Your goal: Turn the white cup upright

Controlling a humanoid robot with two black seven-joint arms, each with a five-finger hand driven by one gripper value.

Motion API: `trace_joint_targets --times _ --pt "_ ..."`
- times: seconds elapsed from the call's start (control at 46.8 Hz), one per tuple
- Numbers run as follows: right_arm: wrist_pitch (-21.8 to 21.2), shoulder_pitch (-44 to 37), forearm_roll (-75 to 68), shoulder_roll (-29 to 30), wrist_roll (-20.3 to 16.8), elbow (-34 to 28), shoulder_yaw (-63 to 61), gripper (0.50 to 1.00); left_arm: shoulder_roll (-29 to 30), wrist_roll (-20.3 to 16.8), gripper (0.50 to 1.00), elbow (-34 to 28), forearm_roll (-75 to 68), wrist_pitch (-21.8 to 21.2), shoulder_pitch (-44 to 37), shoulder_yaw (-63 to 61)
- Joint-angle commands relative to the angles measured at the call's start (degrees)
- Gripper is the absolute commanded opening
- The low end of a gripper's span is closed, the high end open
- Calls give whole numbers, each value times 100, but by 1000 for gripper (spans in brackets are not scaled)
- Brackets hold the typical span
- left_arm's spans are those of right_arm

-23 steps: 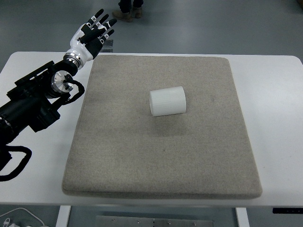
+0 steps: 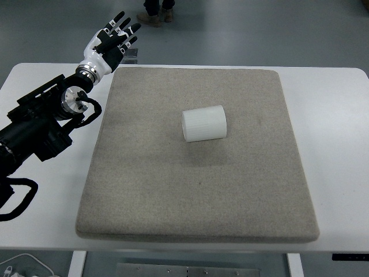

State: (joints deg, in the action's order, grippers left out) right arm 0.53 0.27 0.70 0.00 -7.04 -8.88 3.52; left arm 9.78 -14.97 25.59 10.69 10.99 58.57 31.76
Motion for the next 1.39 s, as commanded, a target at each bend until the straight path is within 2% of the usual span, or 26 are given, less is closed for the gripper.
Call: trace_joint_targets --times 0.0,0.193,0.513,0.706,0.941,1.219,1.369 --pt "0 0 0 0 1 0 0 930 16 3 994 7 -23 18 84 -65" --pt "0 0 0 0 1 0 0 930 24 91 994 43 -225 132 286 -170" --pt "0 0 0 0 1 0 0 930 -11 108 994 253 -2017 132 734 -706" --pt "0 0 0 0 1 0 0 930 129 161 992 1053 -3090 141 919 -1444" --pt "0 0 0 0 1 0 0 930 859 433 992 2046 -3293 158 1560 -2806" --pt "0 0 0 0 1 0 0 930 1281 1549 992 3039 -3907 220 2167 -3088" --pt "0 0 0 0 1 0 0 930 1316 2199 992 3488 -3987 229 2422 -3220"
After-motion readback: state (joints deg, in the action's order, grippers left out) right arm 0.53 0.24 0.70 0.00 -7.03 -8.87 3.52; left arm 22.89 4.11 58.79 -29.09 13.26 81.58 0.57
